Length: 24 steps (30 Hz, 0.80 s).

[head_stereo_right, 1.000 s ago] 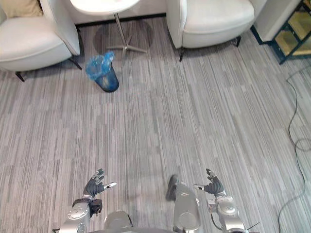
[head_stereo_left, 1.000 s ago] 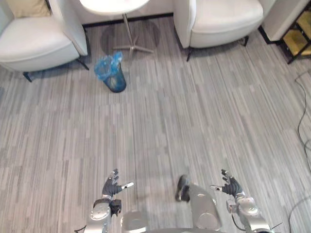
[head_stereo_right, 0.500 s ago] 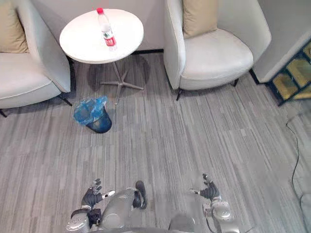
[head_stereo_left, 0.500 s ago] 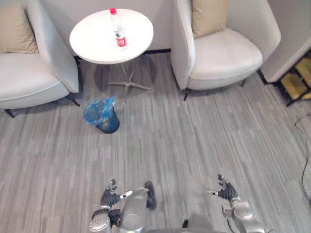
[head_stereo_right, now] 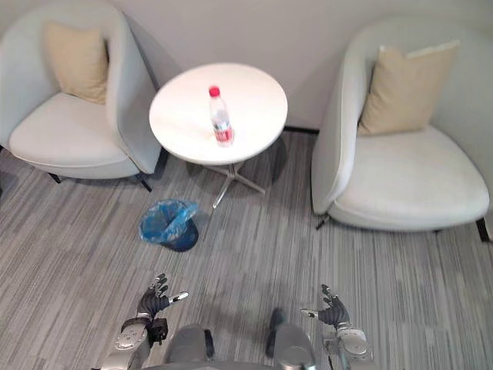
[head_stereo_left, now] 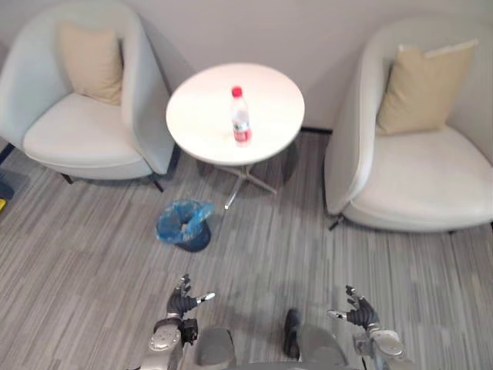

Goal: Gather rubbish on tea table into small bin, then transfer packed bag to large trash can.

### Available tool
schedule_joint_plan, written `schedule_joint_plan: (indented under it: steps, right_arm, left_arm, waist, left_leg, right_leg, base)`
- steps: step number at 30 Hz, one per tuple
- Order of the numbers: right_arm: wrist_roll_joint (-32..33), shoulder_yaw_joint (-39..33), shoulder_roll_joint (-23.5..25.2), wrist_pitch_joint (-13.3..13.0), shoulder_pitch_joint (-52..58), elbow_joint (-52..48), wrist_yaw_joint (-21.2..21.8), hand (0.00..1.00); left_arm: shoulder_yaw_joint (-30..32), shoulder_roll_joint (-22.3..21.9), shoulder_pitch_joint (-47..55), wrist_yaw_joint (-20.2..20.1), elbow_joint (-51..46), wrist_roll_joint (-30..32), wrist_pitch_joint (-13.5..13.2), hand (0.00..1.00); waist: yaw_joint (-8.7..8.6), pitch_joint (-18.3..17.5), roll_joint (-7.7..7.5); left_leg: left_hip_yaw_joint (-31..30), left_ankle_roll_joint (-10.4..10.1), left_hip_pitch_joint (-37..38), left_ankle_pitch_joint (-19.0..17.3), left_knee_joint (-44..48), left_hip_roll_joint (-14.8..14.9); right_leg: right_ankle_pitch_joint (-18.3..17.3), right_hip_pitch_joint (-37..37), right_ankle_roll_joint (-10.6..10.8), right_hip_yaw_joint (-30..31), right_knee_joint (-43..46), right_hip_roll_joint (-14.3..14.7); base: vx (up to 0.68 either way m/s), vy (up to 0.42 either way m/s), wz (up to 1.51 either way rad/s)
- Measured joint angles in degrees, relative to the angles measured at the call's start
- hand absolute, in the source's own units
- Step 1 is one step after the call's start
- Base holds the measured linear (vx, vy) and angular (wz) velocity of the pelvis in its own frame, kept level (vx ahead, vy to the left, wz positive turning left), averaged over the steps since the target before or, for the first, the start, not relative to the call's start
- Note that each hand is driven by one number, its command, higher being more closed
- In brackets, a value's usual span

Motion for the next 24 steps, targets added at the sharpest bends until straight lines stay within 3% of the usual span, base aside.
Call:
schedule_joint_plan:
  steps: [1,2,3,4,6,8,10,12,15,16,17,18,21,24]
  right_arm:
    - [0.0,-0.1,0.0,0.0,0.0,-0.1,0.0,0.0]
    - [0.0,-0.3,-0.5,0.0,0.7,-0.2,-0.1,0.0]
    - [0.0,0.0,-1.3,0.0,1.4,-0.3,-0.2,0.0]
    - [-0.1,0.2,0.1,0.5,1.6,0.0,-0.4,0.0]
    - [-0.5,0.6,1.7,0.2,2.7,-0.5,-0.9,0.0]
    - [-1.6,0.7,1.8,0.2,1.2,-0.6,-1.2,0.0]
    - [-2.5,1.0,2.3,0.3,0.2,-0.7,-1.3,0.0]
    - [-3.1,3.0,2.4,0.1,-0.4,-4.5,-1.4,0.0]
    - [-5.0,3.6,2.3,-1.3,-1.1,-10.0,-2.4,0.0]
    - [-5.4,3.4,2.3,-1.2,-1.7,-11.7,-2.7,0.0]
    - [-6.4,2.9,2.4,-1.3,-1.7,-14.1,-3.5,0.0]
    - [-7.1,2.1,2.1,-1.6,-1.5,-15.7,-4.1,0.0]
    - [-9.3,1.9,1.1,-1.8,-3.7,-18.5,-5.2,0.0]
    - [-9.3,1.3,1.1,-2.9,-4.8,-19.8,-6.3,0.0]
  left_arm:
    - [0.0,-0.1,0.0,0.0,0.0,0.0,0.0,0.0]
    - [-0.2,-0.5,0.2,0.0,0.1,0.0,0.0,0.0]
    - [-0.5,-0.9,1.2,0.0,0.5,0.0,-0.1,0.0]
    - [-0.9,-0.3,0.9,0.0,2.1,0.1,0.1,0.0]
    - [-1.2,0.3,1.4,0.0,2.6,0.5,0.2,0.0]
    - [-2.3,0.3,1.4,-0.1,3.0,0.6,0.3,0.0]
    - [-2.6,1.2,1.3,0.0,3.0,0.7,0.3,0.0]
    - [-2.9,2.6,1.4,0.1,3.0,0.7,0.3,0.0]
    - [-2.9,3.8,1.0,0.3,2.9,0.8,-0.1,0.0]
    - [-2.9,3.9,1.0,0.3,2.8,1.1,-0.2,0.0]
    - [-2.9,4.4,1.0,0.3,3.0,1.1,-0.2,0.0]
    - [-3.0,3.7,1.1,0.3,3.2,1.2,-0.1,0.0]
    - [-3.0,1.1,3.2,0.2,2.7,1.9,-1.0,0.0]
    - [-2.9,1.0,3.7,0.2,2.5,2.9,-1.2,0.0]
  waist:
    - [0.08,0.0,0.01]
    - [0.15,-0.6,1.26]
    - [0.24,-1.4,3.04]
    - [0.9,-1.8,2.22]
    - [0.94,-3.2,-1.99]
    - [1.09,-3.2,-2.2]
    - [0.8,-3.1,-2.26]
    - [0.78,-2.7,-1.65]
    - [0.04,-2.5,-0.88]
    - [-0.55,-2.8,-1.44]
    - [-0.61,-2.8,-1.62]
    - [-0.93,-2.8,-1.42]
    - [-0.18,-3.6,1.19]
    - [-0.49,-3.7,1.47]
  left_leg:
    - [-0.4,-0.8,0.1,0.7,-2.8,-0.5]
    - [-1.7,-1.1,0.7,6.9,-11.0,-1.8]
    - [-2.9,0.5,0.6,11.1,-12.3,-1.4]
    - [-3.7,3.2,0.8,11.7,-9.2,-3.0]
    - [-2.4,3.5,1.4,6.1,-8.0,-6.9]
    - [-1.8,4.8,2.4,5.2,-8.1,-8.4]
    - [-1.9,6.3,5.2,3.1,-8.7,-9.4]
    - [-2.1,6.4,10.3,2.5,-11.1,-9.5]
    - [-2.9,6.1,14.3,3.0,-14.2,-9.3]
    - [-3.8,5.9,14.4,3.1,-14.3,-9.2]
    - [-4.3,5.6,14.6,3.1,-14.3,-9.5]
    - [-5.4,5.1,15.2,3.0,-14.5,-9.9]
    - [-5.9,2.5,16.3,4.5,-18.9,-8.1]
    - [-7.8,0.8,17.5,5.7,-22.6,-6.9]
  right_leg:
    - [-0.2,0.3,0.4,-0.1,0.0,-0.3]
    - [-1.6,1.1,2.5,-0.3,0.0,0.0]
    - [-3.4,2.1,3.7,-0.4,0.8,1.0]
    - [-6.2,2.6,5.1,-0.1,3.9,-0.9]
    - [-10.7,0.5,7.2,0.1,12.0,-6.6]
    - [-9.8,-4.3,7.3,2.1,23.3,-9.4]
    - [-5.6,-8.6,7.2,3.8,34.1,-11.7]
    - [-9.5,-10.5,7.1,5.3,38.4,-10.8]
    - [-11.0,-13.7,6.1,6.1,28.9,-6.4]
    - [-10.6,-14.4,5.8,6.8,23.7,-4.8]
    - [-6.2,-14.5,4.2,6.9,16.0,-3.7]
    - [1.0,-13.9,3.4,6.7,13.5,-3.6]
    - [2.0,-12.0,2.2,5.1,9.2,-1.2]
    - [2.5,-10.0,1.5,2.6,6.0,0.4]
  base:
    - [0.3,0.099,0.05]
    - [0.23,0.141,0.02]
    - [0.32,0.23,-0.01]
    - [0.38,0.265,0.06]
    - [0.38,0.182,0.15]
    - [0.32,0.175,0.05]
    - [0.34,0.168,0.0]
    - [0.33,0.089,0.04]
    - [0.24,-0.015,0.24]
    - [0.25,-0.103,0.44]
    - [0.32,-0.15,0.7]
    - [0.32,-0.15,0.57]
    - [0.21,-0.129,0.13]
    - [0.15,-0.116,0.33]
